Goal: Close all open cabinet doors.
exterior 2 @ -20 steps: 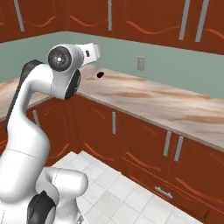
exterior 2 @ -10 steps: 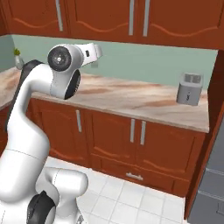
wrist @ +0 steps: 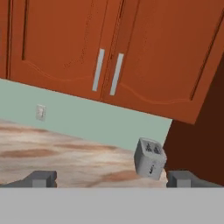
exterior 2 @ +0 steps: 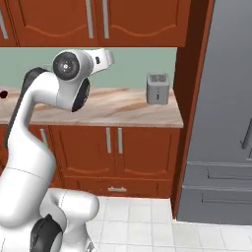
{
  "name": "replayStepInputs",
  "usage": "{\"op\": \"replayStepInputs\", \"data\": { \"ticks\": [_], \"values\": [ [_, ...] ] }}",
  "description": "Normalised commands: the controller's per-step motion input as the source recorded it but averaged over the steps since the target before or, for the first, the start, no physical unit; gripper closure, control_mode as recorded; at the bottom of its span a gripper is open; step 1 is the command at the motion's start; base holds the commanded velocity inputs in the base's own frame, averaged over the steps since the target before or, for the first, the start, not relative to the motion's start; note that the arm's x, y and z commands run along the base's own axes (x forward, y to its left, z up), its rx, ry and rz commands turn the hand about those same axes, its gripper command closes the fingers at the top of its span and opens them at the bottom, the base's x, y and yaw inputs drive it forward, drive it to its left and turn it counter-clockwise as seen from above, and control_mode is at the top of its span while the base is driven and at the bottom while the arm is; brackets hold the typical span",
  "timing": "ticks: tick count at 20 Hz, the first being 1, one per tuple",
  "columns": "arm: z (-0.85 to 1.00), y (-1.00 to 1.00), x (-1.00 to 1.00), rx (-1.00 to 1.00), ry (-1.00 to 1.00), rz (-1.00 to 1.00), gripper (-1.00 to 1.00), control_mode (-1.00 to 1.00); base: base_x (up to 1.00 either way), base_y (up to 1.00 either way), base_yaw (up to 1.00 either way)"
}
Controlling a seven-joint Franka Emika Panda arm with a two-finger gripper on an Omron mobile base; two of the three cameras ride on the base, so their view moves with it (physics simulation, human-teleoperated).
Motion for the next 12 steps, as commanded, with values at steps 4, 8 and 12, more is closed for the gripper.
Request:
{"op": "replayStepInputs", "data": {
  "ticks": [4, 8, 12],
  "values": [
    [0.00, 0.00, 0.00, 0.00, 0.00, 0.00, -1.00, 1.00, 0.00, 0.00, -0.60],
    [0.00, 0.00, 0.00, 0.00, 0.00, 0.00, -1.00, 1.00, 0.00, 0.00, -0.60],
    [0.00, 0.00, 0.00, 0.00, 0.00, 0.00, -1.00, 1.00, 0.00, 0.00, -0.59]
  ]
}}
